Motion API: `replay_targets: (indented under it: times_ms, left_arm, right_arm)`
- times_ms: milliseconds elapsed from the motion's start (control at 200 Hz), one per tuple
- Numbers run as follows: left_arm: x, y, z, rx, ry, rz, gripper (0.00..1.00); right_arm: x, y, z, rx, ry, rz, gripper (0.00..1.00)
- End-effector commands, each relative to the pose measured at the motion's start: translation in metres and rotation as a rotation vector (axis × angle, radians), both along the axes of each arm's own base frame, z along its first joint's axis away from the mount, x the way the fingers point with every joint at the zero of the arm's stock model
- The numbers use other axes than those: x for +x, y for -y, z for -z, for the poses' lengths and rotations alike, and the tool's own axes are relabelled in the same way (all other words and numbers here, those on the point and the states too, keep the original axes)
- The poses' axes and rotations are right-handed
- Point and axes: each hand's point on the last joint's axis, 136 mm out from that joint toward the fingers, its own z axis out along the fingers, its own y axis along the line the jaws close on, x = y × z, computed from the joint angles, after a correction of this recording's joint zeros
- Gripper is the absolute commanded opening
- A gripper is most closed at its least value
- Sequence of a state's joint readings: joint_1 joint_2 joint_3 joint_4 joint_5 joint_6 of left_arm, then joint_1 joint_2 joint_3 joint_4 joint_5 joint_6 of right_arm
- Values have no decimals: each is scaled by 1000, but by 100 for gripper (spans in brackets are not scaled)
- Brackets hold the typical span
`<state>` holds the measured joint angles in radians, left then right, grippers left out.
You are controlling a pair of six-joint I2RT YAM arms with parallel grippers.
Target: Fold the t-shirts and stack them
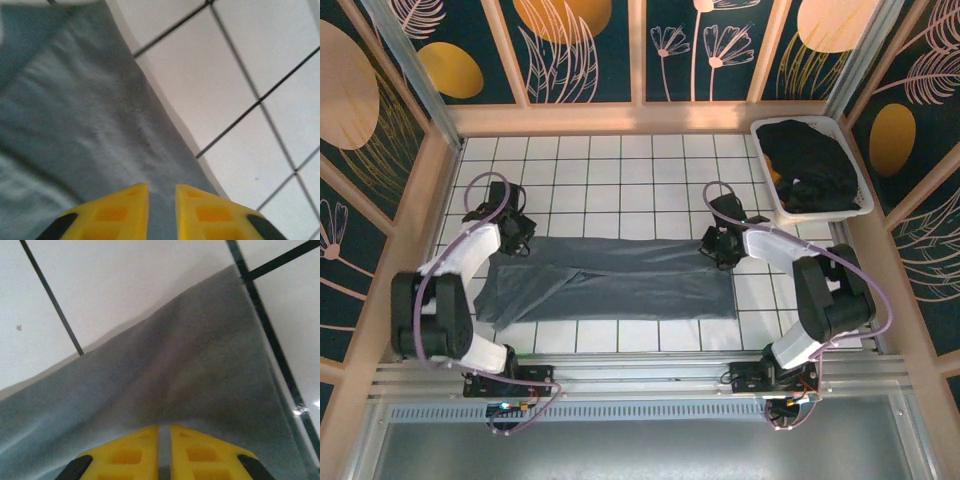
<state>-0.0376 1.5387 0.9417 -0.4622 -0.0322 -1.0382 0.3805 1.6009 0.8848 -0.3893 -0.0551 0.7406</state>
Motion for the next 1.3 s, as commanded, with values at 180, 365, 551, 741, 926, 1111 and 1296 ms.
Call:
replay_targets:
  times_ms: [180, 365, 551, 741, 926, 1111, 1296]
  left_arm:
    - [2, -37, 61, -44, -134, -42, 14]
    - [43, -31, 70, -127, -107, 10, 14]
    - [126, -27, 65, -188, 5, 69, 14]
    - [187, -32, -5, -121, 203, 148, 25]
    - [176, 7, -40, -117, 320, 418, 41]
    - [149, 66, -12, -125, 269, 684, 42]
    - [146, 75, 10, -81, 222, 738, 42]
  right_arm:
    - [16, 30, 31, -31, -108, 136, 15]
    - [58, 44, 37, -16, -124, 170, 19]
    - [154, 56, 39, 8, -74, 132, 19]
    - [243, 40, -30, -4, 160, -28, 37]
    - [232, -20, -107, 87, 353, -199, 49]
    - [171, -81, -131, 304, 382, -299, 52]
    - [127, -103, -135, 351, 353, -322, 52]
